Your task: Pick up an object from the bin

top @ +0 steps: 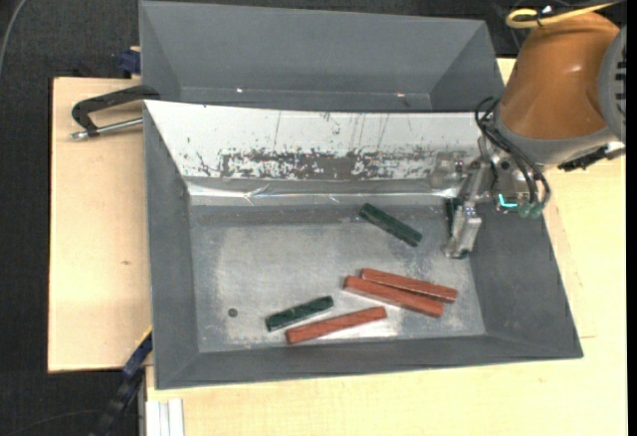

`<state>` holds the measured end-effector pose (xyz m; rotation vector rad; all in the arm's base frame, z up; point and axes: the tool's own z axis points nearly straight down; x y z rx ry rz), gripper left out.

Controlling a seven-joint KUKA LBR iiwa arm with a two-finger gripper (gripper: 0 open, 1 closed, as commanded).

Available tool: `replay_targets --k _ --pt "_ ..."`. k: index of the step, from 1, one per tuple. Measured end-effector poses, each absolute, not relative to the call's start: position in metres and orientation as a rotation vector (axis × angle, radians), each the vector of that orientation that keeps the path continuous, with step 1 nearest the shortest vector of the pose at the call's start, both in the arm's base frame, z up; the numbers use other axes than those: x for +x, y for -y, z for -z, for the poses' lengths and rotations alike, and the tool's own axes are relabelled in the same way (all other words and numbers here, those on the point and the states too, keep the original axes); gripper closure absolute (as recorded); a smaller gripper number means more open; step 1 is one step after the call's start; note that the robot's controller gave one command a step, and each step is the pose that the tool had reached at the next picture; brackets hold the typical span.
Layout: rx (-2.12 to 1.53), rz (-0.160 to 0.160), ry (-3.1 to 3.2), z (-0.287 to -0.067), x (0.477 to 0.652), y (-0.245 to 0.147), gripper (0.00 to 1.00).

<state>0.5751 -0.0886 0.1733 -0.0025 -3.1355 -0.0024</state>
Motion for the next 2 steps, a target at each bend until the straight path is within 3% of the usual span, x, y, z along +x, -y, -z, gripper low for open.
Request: replay_targets --k 1,2 --pt "0.19 0.006 3.131 -0.067 0.601 0.02 0.0" --pt "0.094 0.001 3.148 -0.102 0.603 0.038 0.0"
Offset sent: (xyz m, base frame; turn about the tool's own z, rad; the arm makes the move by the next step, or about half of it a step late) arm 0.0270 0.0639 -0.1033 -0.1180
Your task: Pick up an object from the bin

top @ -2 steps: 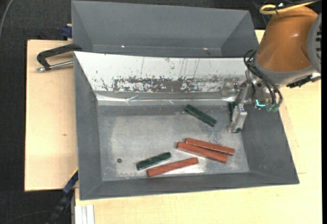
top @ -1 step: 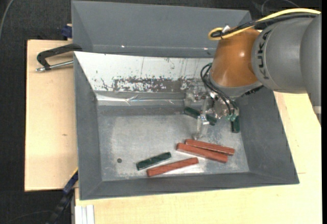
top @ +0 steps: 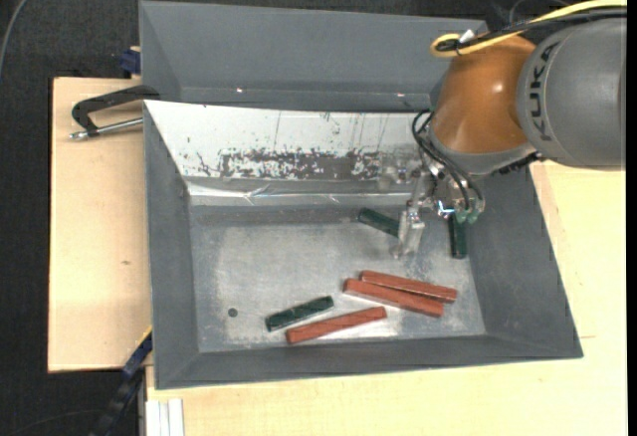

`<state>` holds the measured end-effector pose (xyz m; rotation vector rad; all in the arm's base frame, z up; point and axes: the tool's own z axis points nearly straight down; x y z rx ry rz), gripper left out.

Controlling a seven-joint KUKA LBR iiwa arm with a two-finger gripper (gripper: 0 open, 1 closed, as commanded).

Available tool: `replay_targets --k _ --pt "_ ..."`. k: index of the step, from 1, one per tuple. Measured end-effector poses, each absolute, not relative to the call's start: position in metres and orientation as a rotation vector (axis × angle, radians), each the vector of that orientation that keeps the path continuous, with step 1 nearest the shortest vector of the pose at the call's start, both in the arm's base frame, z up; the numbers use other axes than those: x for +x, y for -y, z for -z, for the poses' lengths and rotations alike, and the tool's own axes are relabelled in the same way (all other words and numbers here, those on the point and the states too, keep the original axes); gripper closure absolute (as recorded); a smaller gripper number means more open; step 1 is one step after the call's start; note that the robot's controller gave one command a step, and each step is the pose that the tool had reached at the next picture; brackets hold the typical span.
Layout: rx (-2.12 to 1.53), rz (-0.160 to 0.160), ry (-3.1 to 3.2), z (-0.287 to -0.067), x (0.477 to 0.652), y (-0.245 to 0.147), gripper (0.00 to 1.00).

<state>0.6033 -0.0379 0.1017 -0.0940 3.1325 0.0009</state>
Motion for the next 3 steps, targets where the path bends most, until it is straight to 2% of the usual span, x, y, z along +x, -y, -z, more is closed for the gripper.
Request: replay_targets --k 1,2,3 --pt "0.018 -0.002 -3.135 -0.104 0.602 0.043 0.0" --pt "0.233 -0.003 -3.134 -0.07 0.592 0.04 0.0" --pt "0.232 -0.002 -3.131 -0.071 0.593 0.04 0.0"
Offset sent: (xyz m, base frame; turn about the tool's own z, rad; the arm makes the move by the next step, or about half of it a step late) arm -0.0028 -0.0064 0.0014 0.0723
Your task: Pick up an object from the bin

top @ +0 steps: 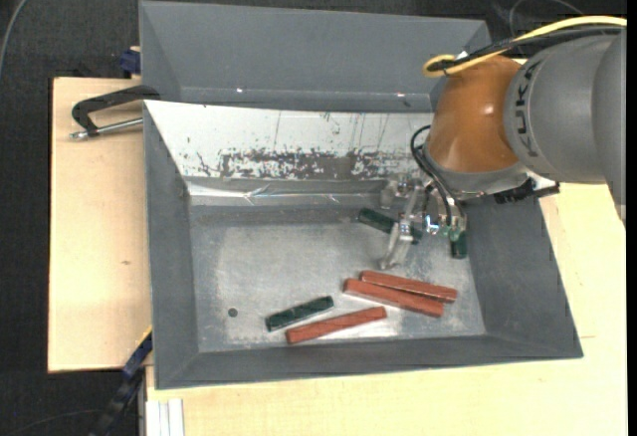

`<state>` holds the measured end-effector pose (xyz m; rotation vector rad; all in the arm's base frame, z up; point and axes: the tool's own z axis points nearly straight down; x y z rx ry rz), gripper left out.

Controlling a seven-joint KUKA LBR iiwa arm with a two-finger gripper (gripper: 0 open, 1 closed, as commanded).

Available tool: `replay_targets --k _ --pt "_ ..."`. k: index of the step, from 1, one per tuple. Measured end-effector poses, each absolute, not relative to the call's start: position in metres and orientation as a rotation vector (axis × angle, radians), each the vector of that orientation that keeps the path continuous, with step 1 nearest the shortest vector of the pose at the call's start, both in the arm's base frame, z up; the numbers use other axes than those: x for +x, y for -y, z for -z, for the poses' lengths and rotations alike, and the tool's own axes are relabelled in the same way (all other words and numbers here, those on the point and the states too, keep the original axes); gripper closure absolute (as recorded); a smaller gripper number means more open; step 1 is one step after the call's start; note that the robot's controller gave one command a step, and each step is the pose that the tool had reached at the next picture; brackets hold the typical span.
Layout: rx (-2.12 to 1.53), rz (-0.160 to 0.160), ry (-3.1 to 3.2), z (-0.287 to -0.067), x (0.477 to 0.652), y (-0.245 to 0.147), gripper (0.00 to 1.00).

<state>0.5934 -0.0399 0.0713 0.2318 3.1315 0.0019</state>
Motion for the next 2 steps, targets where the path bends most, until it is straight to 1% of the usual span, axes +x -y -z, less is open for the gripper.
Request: replay_targets --k 1,2 --pt "0.231 -0.001 -3.132 -0.071 0.593 0.04 1.0" --pt "0.23 -0.002 -3.125 -0.18 0.595 0.039 1.0"
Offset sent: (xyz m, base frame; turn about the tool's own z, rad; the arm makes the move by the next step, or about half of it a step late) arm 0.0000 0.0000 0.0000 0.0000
